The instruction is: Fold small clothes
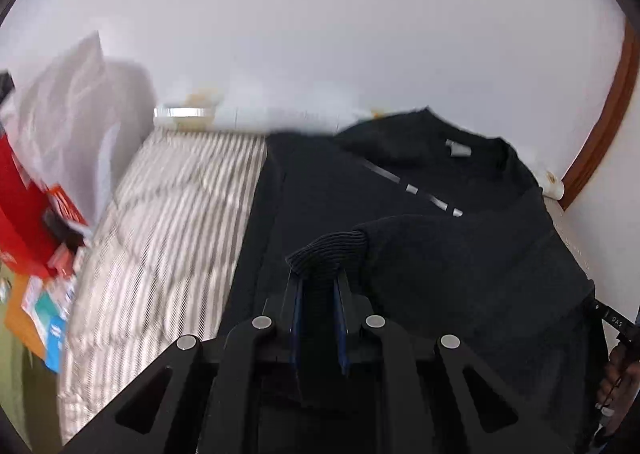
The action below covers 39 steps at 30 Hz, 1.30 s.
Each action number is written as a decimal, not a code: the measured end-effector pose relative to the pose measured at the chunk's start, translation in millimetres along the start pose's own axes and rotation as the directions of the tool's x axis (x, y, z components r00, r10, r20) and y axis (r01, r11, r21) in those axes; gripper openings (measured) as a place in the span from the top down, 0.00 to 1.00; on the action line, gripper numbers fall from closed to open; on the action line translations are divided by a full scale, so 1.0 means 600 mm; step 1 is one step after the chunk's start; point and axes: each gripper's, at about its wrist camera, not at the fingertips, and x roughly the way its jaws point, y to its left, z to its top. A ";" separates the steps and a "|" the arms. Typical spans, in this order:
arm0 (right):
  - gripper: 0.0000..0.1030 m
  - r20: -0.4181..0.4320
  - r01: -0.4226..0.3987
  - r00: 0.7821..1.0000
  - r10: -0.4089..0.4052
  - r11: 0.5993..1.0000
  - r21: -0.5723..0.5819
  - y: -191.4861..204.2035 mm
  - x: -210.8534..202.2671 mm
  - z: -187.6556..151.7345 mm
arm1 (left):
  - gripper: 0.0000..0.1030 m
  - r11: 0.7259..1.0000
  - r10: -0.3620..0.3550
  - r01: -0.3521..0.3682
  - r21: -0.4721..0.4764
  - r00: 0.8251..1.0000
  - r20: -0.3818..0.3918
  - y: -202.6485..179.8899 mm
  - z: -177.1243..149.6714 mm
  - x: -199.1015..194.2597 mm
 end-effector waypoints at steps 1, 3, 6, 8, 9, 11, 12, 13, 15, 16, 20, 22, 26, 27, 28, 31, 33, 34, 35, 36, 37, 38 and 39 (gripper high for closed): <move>0.74 0.001 0.008 1.000 -0.008 1.000 -0.013 0.004 0.006 0.002 | 0.87 1.000 -0.003 0.003 -0.006 1.000 -0.005 0.003 -0.002 0.003; 0.74 -0.005 0.020 1.000 -0.020 0.999 -0.049 0.009 0.025 0.003 | 0.87 1.000 -0.021 0.021 -0.021 1.000 -0.002 0.005 0.000 -0.001; 0.76 -0.012 0.021 1.000 -0.021 1.000 -0.011 -0.007 0.044 0.006 | 0.87 0.999 -0.036 0.036 -0.006 0.999 0.033 -0.001 0.011 -0.025; 0.80 -0.023 -0.008 1.000 0.010 0.995 0.096 -0.035 0.040 0.003 | 0.87 0.999 -0.038 0.038 0.002 0.997 0.061 -0.004 0.018 -0.042; 0.80 -0.029 -0.002 1.000 0.005 0.995 0.099 -0.037 0.035 -0.002 | 0.87 0.999 -0.039 0.039 0.004 0.997 0.069 -0.006 0.021 -0.048; 0.78 -0.041 0.027 0.999 -0.024 0.998 0.060 -0.026 0.028 -0.006 | 0.87 0.999 -0.032 0.030 0.019 0.996 0.080 -0.010 0.026 -0.054; 0.77 -0.053 0.044 0.998 -0.043 0.999 0.023 -0.018 0.016 -0.009 | 0.87 0.999 -0.027 0.025 0.029 0.996 0.082 -0.013 0.026 -0.054; 0.75 -0.057 0.052 0.997 -0.052 0.999 0.002 -0.011 0.005 -0.012 | 0.87 0.999 -0.025 0.022 0.037 0.996 0.081 -0.016 0.026 -0.053; 0.74 -0.031 0.065 0.997 -0.067 0.996 -0.060 0.009 -0.029 -0.021 | 0.87 0.999 -0.020 0.017 0.038 0.997 0.076 -0.017 0.026 -0.048; 0.73 -0.014 0.059 0.998 -0.061 0.994 -0.093 0.019 -0.041 -0.023 | 0.87 0.999 -0.021 0.018 0.035 0.997 0.074 -0.017 0.025 -0.046; 0.68 -0.033 -0.057 0.998 0.052 0.977 -0.205 0.072 -0.046 -0.035 | 0.87 0.999 -0.038 0.037 0.014 0.996 0.078 -0.017 0.025 -0.051; 0.68 -0.054 -0.089 0.995 0.079 0.974 -0.209 0.081 -0.021 -0.030 | 0.87 0.999 -0.048 0.047 0.012 0.995 0.082 -0.018 0.027 -0.058; 0.67 -0.073 -0.097 0.994 0.087 0.983 -0.153 0.061 0.038 -0.004 | 0.87 0.998 -0.067 0.067 0.004 0.993 0.097 -0.017 0.032 -0.074; 0.67 -0.047 -0.097 0.995 0.092 0.986 -0.139 0.051 0.039 0.002 | 0.87 0.997 -0.076 0.076 0.001 0.992 0.103 -0.016 0.034 -0.079; 0.67 -0.028 -0.094 0.995 0.091 0.987 -0.133 0.043 0.037 0.008 | 0.87 0.997 -0.081 0.081 0.000 0.991 0.108 -0.015 0.035 -0.082; 0.68 0.014 -0.133 0.991 0.135 0.988 -0.083 0.020 0.025 0.019 | 0.87 0.996 -0.088 0.090 -0.008 0.988 0.125 -0.012 0.041 -0.090; 0.68 0.060 -0.087 0.994 0.092 0.993 -0.080 0.014 0.016 0.019 | 0.87 0.996 -0.088 0.089 -0.003 0.988 0.128 -0.013 0.043 -0.090; 0.68 0.067 -0.066 0.995 0.071 0.995 -0.081 0.011 0.017 0.017 | 0.87 0.997 -0.080 0.080 0.006 0.989 0.126 -0.016 0.042 -0.086; 0.68 0.056 -0.057 0.996 0.062 0.995 -0.078 0.011 0.022 0.017 | 0.87 0.998 -0.065 0.064 0.014 0.990 0.121 -0.018 0.041 -0.081; 0.68 0.026 -0.042 0.999 0.045 0.996 -0.081 0.010 0.030 0.015 | 0.87 0.999 -0.047 0.045 0.023 0.992 0.114 -0.020 0.038 -0.074; 0.68 0.011 -0.031 0.999 0.033 0.996 -0.087 0.014 0.034 0.016 | 0.87 0.999 -0.029 0.026 0.030 0.995 0.098 -0.020 0.034 -0.063; 0.68 0.005 -0.015 1.000 0.016 0.995 -0.095 0.016 0.032 0.014 | 0.87 0.999 -0.021 0.019 0.030 0.996 0.085 -0.019 0.031 -0.055; 0.67 -0.003 0.006 1.000 -0.006 0.994 -0.106 0.017 0.024 0.011 | 0.87 1.000 -0.008 0.006 0.027 0.998 0.066 -0.016 0.025 -0.043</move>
